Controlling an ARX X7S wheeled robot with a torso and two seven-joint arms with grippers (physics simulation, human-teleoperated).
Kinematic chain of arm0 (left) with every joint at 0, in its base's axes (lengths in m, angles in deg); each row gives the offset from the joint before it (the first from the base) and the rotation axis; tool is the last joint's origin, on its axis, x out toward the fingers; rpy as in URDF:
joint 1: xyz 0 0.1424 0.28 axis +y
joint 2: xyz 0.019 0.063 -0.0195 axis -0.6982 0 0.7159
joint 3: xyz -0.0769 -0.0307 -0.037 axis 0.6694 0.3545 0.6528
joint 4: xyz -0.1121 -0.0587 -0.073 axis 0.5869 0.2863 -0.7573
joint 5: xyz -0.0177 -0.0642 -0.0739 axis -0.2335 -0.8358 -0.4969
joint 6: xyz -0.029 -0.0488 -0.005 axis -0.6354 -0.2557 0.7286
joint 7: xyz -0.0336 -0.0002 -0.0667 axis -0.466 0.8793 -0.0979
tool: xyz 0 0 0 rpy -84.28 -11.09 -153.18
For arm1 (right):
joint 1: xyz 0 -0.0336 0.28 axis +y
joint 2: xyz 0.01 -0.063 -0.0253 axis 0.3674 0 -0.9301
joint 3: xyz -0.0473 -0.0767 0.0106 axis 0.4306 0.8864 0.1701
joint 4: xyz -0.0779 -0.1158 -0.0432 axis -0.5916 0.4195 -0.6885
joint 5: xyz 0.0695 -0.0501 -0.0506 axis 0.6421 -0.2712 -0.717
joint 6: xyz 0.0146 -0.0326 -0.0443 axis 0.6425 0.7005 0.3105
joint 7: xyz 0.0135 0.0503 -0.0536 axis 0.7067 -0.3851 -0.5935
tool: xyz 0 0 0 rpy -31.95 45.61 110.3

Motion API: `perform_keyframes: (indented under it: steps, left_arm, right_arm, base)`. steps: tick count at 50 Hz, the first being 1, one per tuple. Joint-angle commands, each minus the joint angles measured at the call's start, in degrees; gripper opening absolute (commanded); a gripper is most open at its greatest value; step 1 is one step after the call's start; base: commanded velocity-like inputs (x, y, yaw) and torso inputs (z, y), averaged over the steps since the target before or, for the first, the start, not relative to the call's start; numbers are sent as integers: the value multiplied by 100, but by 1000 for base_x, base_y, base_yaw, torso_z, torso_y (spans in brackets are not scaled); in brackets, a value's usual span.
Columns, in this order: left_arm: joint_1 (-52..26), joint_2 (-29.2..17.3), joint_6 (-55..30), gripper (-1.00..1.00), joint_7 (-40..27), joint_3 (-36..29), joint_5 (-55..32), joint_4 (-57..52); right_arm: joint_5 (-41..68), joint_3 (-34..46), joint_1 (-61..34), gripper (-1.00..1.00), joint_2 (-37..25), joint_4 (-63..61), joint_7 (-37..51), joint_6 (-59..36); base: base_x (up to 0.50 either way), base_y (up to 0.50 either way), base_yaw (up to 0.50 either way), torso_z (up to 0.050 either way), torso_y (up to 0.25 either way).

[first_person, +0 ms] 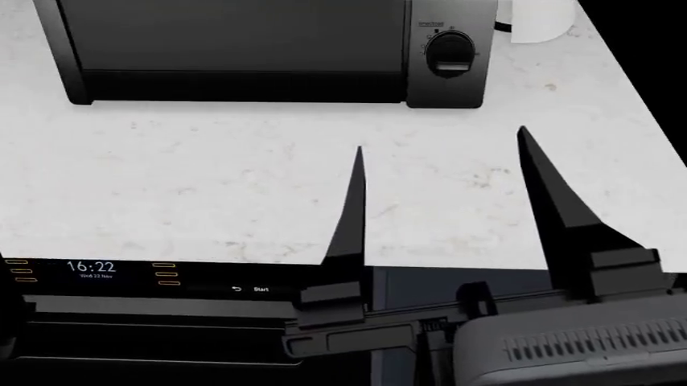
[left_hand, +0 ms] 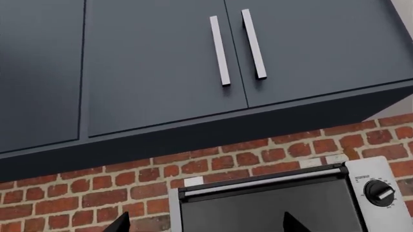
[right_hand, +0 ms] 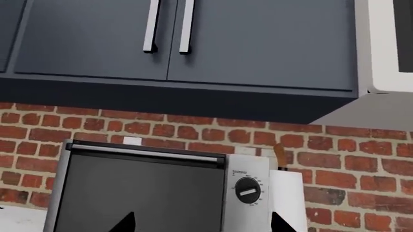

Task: Decrease the toaster oven temperature.

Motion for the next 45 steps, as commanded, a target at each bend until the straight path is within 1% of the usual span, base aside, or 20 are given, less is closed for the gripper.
perform_keyframes:
  steps: [1,7,36,45]
  left_arm:
    - [39,-7,41,100,-33,37,-58,-6]
    - [32,-15,58,100,-54,31,-75,8]
    - [-34,-82,-42,100,-135,-12,-101,-66]
    - [-24,13,-21,100,-32,-15,-8,-78]
  right_arm:
    - [64,-7,5,100,-39,-89,114,-44]
    - [81,38,20,100,-107,-70,142,-14]
    - [336,13,78,100,-214,-63,293,126]
    - [424,5,98,100,-283,-132,362,113]
  base:
    - [0,0,0,0,0]
    - [0,0,0,0,0]
    - [176,0,0,0,0]
    - [176,0,0,0,0]
